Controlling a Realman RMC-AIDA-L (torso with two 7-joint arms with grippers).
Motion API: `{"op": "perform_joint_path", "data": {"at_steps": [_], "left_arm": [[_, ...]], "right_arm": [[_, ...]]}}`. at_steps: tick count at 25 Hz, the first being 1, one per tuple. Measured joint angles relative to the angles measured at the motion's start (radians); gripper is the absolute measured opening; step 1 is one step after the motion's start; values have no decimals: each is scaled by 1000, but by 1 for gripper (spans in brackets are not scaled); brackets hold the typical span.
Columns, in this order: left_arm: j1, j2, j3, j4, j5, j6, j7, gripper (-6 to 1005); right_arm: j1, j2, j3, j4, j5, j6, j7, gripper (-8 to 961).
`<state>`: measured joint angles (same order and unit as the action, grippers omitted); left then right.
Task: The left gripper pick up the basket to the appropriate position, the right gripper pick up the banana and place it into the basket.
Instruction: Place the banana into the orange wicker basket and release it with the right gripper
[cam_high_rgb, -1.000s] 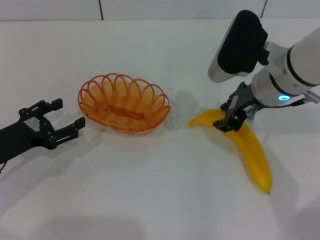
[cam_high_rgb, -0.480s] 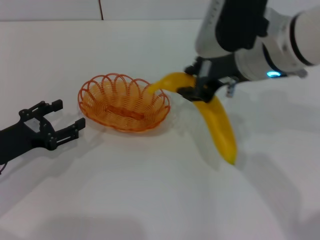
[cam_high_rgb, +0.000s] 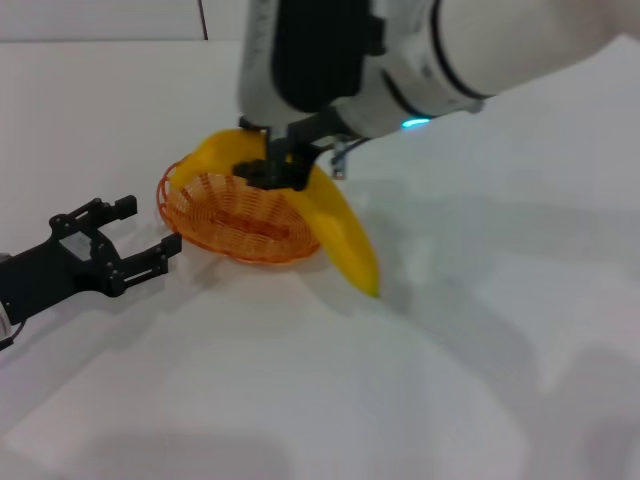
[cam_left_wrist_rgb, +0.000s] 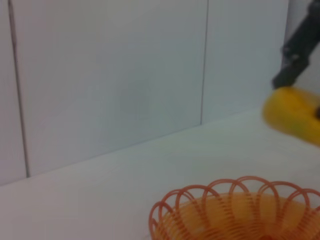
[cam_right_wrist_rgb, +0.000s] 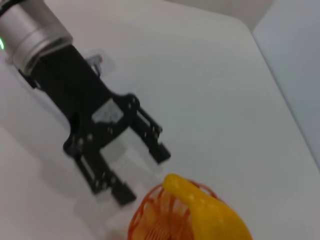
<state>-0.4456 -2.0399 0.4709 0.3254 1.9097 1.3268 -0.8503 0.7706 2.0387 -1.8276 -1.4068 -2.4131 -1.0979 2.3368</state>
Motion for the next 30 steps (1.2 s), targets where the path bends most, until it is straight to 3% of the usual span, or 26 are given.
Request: {"op": "perform_joint_path", "data": {"at_steps": [11, 19, 30], "left_arm": [[-11, 0, 2, -25, 2, -15, 28, 799], [-23, 0, 5, -39, 2, -26, 37, 796], [-24, 0, 9, -40, 2, -27, 37, 791]], "right_arm": [[123, 8, -109, 232, 3, 243, 29, 459], [170, 10, -187, 295, 1, 284, 40, 458], [182, 11, -196, 314, -2, 297, 41, 457]]}}
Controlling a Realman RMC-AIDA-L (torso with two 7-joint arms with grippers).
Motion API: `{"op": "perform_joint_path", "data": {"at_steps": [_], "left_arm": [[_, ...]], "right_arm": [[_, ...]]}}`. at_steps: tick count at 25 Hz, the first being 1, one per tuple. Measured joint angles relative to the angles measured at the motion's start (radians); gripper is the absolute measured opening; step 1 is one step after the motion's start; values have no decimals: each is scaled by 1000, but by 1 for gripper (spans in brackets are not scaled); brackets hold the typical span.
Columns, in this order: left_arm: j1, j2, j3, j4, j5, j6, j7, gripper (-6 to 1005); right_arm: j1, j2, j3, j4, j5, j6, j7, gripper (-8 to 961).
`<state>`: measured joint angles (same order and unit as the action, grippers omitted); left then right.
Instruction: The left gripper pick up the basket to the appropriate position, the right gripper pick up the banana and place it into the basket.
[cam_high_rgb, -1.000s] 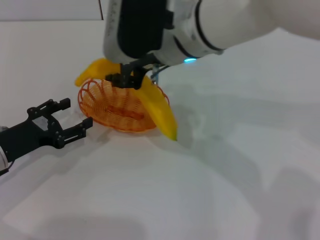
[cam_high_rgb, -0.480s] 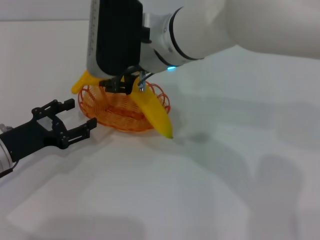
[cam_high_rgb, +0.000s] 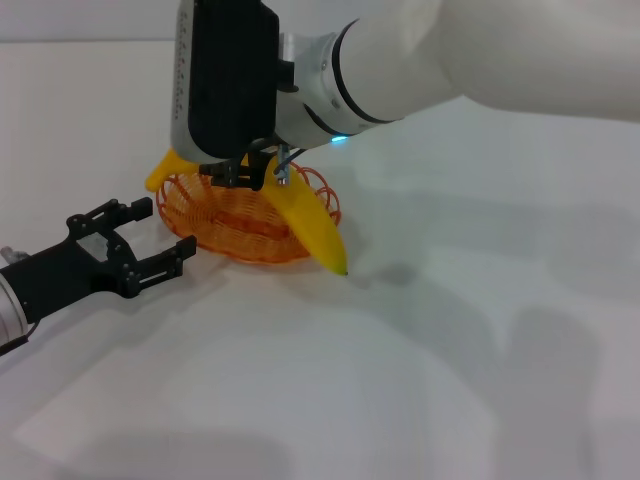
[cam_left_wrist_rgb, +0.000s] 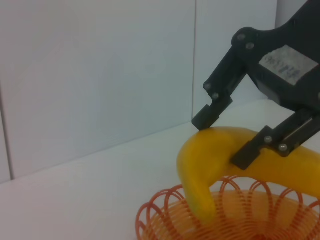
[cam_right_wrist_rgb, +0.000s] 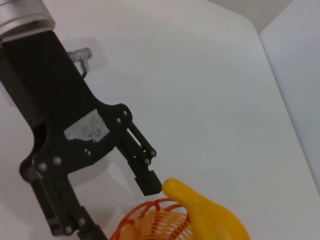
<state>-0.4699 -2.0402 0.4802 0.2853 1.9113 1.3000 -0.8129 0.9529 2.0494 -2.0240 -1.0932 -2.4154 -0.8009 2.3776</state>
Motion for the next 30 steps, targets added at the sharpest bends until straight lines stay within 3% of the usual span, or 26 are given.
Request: {"op": "perform_joint_path", "data": {"at_steps": [7, 18, 24, 30], "left_arm": [[1, 0, 0, 0, 0, 0, 0, 788], [3, 0, 0, 0, 0, 0, 0, 783], [5, 0, 0, -8, -3, -16, 0, 780], [5, 0, 0, -26, -7, -23, 19, 778]], "right_arm": [[2, 0, -12, 1, 1, -6, 0, 456], [-11, -2, -10, -28, 2, -12, 0, 727], [-116, -10, 61, -143, 10, -74, -32, 739], [-227, -12, 143, -221, 114, -121, -169, 734]]}}
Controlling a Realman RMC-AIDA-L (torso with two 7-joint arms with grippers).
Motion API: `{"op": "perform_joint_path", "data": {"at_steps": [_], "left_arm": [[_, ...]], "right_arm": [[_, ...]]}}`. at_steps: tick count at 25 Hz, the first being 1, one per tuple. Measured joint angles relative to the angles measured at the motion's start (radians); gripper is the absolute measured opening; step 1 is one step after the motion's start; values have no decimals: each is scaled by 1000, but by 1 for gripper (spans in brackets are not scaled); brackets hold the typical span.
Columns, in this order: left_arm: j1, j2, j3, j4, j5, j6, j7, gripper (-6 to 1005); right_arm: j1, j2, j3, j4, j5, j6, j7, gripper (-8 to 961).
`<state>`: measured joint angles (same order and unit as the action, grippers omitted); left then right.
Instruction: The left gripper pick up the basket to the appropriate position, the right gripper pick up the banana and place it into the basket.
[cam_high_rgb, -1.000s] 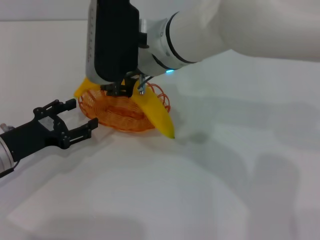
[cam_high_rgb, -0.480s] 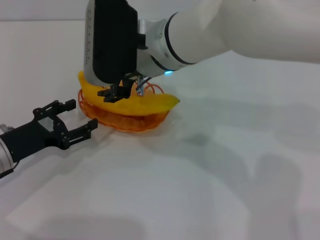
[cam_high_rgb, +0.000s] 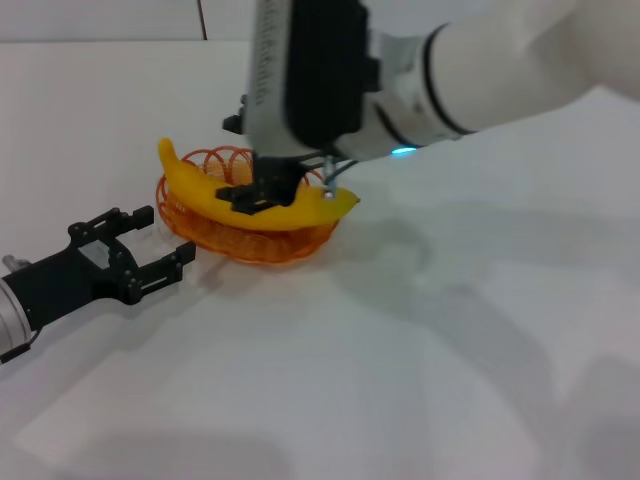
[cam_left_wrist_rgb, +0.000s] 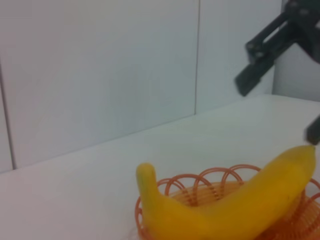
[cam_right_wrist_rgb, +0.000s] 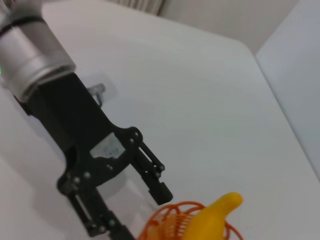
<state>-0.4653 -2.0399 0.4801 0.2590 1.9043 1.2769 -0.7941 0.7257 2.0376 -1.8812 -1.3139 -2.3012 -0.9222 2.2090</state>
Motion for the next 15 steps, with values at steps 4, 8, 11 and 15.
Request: {"op": "perform_joint_path", "data": {"at_steps": [4, 8, 11, 15], "left_arm": [[2, 0, -1, 0, -2, -1, 0, 778], [0, -1, -1, 0, -2, -1, 0, 779], [0, -1, -6, 0, -3, -1, 1, 780], [4, -2, -10, 0, -10, -1, 3, 781]], "right_arm": [[-54, -1, 98, -13, 98, -83, -112, 732], [-124, 0, 200, -17, 191, -147, -224, 731], [-169, -1, 268, -16, 247, -190, -297, 730], [-214, -2, 324, -9, 274, -215, -340, 730]]}}
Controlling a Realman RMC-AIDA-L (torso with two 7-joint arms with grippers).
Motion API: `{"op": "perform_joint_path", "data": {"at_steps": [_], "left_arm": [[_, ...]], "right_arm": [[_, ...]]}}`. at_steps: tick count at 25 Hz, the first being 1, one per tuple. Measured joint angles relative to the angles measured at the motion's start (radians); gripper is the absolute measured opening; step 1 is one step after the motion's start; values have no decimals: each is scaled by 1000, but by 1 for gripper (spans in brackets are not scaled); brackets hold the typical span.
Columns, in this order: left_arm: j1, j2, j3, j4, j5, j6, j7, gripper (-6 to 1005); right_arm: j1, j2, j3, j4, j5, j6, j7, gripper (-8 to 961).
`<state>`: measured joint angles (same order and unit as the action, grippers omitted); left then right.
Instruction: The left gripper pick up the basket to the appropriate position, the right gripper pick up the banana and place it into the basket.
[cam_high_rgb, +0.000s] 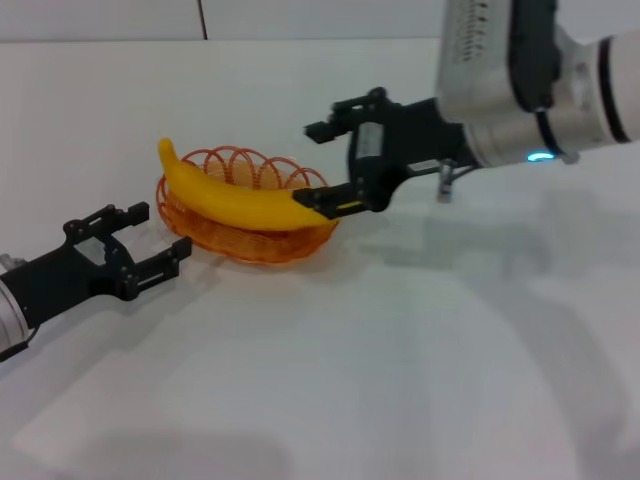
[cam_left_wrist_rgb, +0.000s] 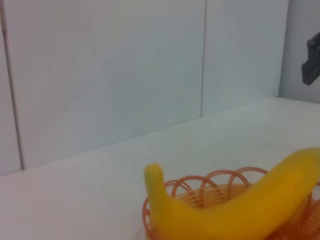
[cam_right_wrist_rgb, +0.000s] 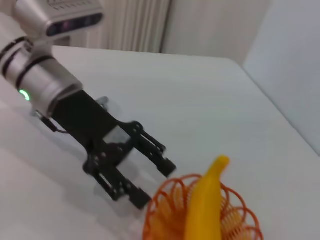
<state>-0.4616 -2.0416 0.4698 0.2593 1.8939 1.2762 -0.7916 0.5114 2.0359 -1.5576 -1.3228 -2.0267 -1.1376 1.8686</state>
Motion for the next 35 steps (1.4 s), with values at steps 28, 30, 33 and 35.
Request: {"op": "perform_joint_path", "data": {"at_steps": [28, 30, 33, 35], "left_arm": [[12, 0, -1, -25, -88, 0, 49, 781], [13, 0, 0, -25, -94, 0, 49, 781], [13, 0, 0, -25, -102, 0, 48, 781], [12, 0, 0, -25, -104, 0, 47, 781]], "right_arm": [[-82, -7, 326, 394, 220, -148, -362, 729], [-83, -8, 323, 399, 214, -148, -377, 729], [-86, -8, 320, 407, 212, -147, -391, 729], [-84, -8, 322, 415, 212, -146, -393, 729]]}}
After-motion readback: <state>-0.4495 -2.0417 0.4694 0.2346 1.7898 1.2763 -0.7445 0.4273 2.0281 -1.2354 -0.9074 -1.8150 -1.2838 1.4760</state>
